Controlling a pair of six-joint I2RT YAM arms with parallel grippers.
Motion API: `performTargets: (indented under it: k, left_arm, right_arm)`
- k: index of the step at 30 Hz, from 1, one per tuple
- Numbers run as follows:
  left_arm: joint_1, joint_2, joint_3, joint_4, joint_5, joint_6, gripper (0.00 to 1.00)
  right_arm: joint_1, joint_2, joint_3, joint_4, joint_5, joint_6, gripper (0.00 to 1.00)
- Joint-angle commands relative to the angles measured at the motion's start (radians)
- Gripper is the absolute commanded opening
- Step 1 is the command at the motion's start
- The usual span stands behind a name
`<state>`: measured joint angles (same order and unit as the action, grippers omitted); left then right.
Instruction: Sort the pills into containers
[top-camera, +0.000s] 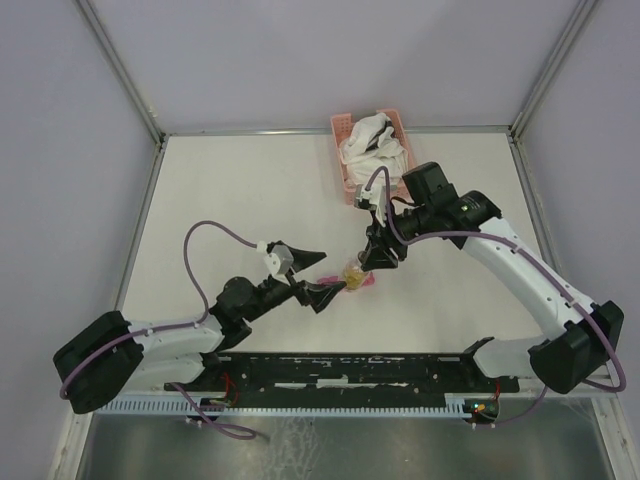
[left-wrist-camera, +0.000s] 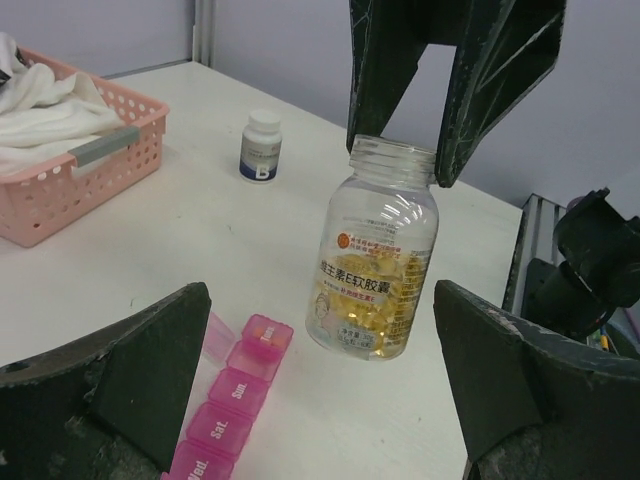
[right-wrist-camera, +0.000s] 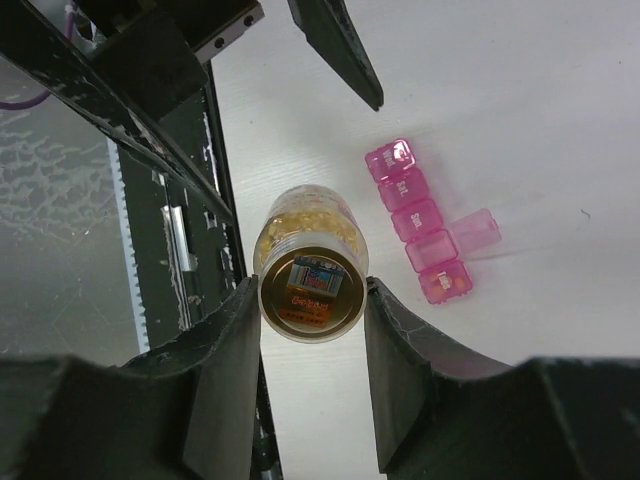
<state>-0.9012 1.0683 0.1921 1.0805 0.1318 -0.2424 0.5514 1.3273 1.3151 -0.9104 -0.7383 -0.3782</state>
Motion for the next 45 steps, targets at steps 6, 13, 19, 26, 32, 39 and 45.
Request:
performTargets:
  k: [6,13,19,26,32,39,45]
  left_arm:
    - [-0.083,0.101,0.098,0.063,-0.041,0.084,1.0]
    - [-0.093,0.203,0.161,0.042,-0.058,0.065,0.91]
    - [-0.093,0.265,0.193,0.021,-0.057,0.05,0.76]
    - [-0.094,0.264,0.2,-0.004,-0.028,0.042,0.48]
    - [-0.093,0.249,0.196,-0.029,0.017,0.057,0.03]
    - [-0.087,0.164,0.182,-0.14,0.093,0.092,0.03]
    - [-0.082,0.151,0.187,-0.175,0.193,0.096,0.03]
  right_arm:
    - [0.0,-0.029,-0.055,0.128,-0.06,0.048,0.05]
    - [0.0,-0.034,-0.059,0.139,-0.07,0.055,0.05]
    - [0.001,-0.03,-0.062,0.137,-0.078,0.048,0.04]
    - [0.0,-0.025,-0.061,0.134,-0.094,0.048,0.04]
    - [0.001,-0.008,-0.053,0.105,-0.117,0.005,0.04]
    - [0.001,0.031,0.023,-0.194,-0.202,-0.516,0.01]
    - [0.0,0.015,0.013,-0.399,-0.244,-1.132,0.01]
